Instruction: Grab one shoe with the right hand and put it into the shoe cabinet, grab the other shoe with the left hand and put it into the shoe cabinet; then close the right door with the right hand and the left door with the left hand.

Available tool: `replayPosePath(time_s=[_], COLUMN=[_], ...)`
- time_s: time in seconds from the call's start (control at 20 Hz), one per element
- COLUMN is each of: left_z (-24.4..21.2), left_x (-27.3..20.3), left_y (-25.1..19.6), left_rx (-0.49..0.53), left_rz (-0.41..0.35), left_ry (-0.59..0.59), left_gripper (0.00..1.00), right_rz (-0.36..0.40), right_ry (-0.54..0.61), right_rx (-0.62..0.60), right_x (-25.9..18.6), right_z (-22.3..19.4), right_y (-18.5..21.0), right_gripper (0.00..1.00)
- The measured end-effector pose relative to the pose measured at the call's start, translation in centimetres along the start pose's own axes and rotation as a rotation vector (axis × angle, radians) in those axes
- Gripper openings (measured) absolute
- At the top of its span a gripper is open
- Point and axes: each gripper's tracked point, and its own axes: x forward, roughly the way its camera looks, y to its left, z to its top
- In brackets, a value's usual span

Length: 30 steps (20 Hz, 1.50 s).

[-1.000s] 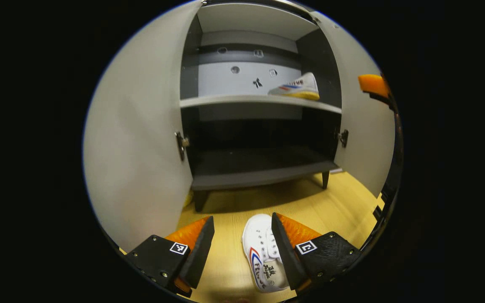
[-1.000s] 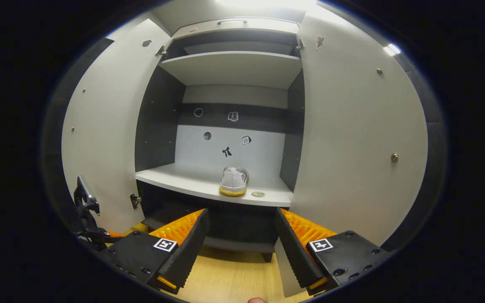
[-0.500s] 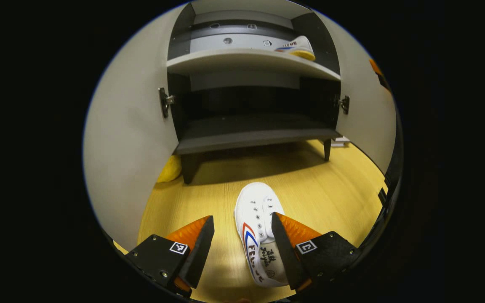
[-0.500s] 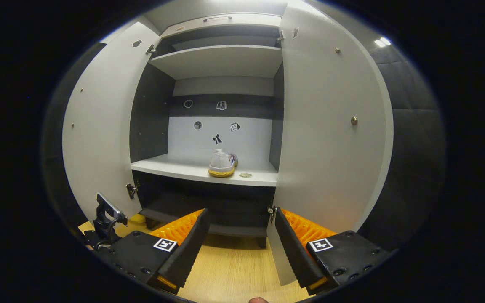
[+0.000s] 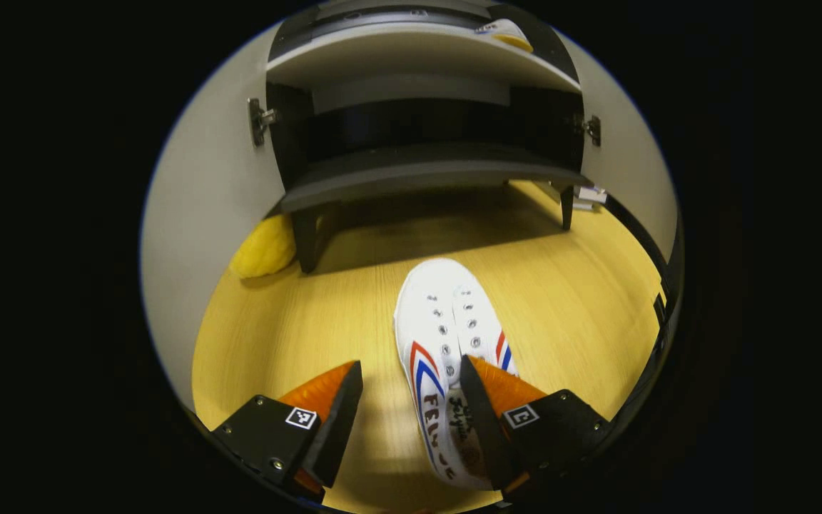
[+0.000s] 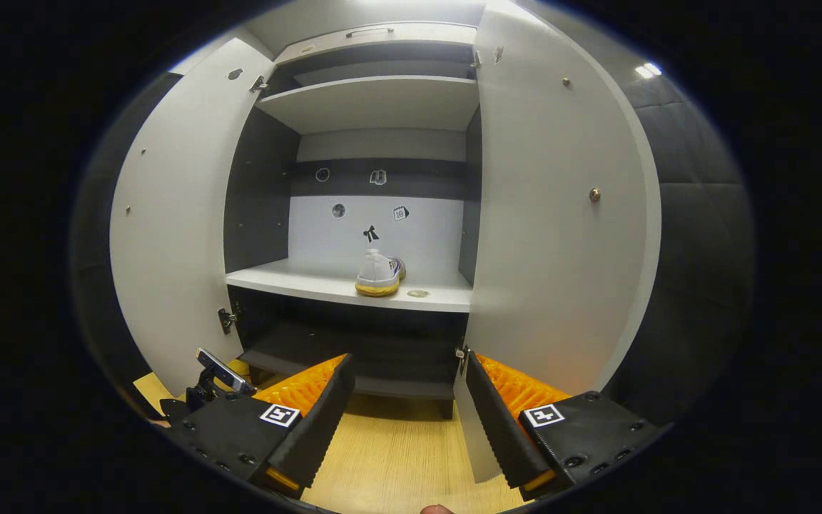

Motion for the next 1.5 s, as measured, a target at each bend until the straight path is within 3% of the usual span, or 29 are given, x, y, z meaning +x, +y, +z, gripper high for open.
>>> replayPosePath(time_s=[0.25,0.45,0.55,0.6,0.65,0.7,0.8,1.15,1.5], left_z=[-0.9,-0.8,-0.7,0.0,-0.1,0.0,0.1,3.2,8.2], left_x=[0.2,0.1,0.4,0.2,0.4,0.2,0.1,-1.9,-7.3], left_y=[-1.0,-1.6,-1.7,-0.8,-0.7,-0.6,-0.5,0.7,2.8], left_rx=[-0.094,-0.065,-0.07,-0.074,-0.119,-0.144,-0.157,-0.175,-0.171], left_rz=[-0.073,-0.069,-0.056,-0.023,-0.026,-0.026,-0.036,-0.021,-0.013], left_ry=[0.031,0.043,0.062,0.039,0.031,0.025,0.011,-0.073,-0.202], left_gripper=[0.77,0.38,0.38,0.29,0.29,0.05,0.0,0.0,0.0], right_rz=[0.039,0.06,0.082,0.084,0.082,0.084,0.088,0.08,0.086], right_ry=[0.014,0.016,0.006,0.003,0.001,0.001,0.006,-0.001,-0.007], right_rx=[-0.007,-0.019,-0.026,-0.034,-0.038,-0.036,-0.028,-0.028,-0.025], right_x=[0.0,-0.2,-0.4,-0.5,-0.6,-0.7,-0.7,-0.9,-1.3], right_z=[-0.5,-0.6,-0.4,-0.3,-0.3,-0.4,-0.5,-0.1,0.0], right_y=[1.1,1.8,2.4,2.4,2.3,2.3,2.4,1.8,2.0], right_gripper=[0.98,0.98,0.98,0.98,0.98,0.98,0.98,0.98,0.98])
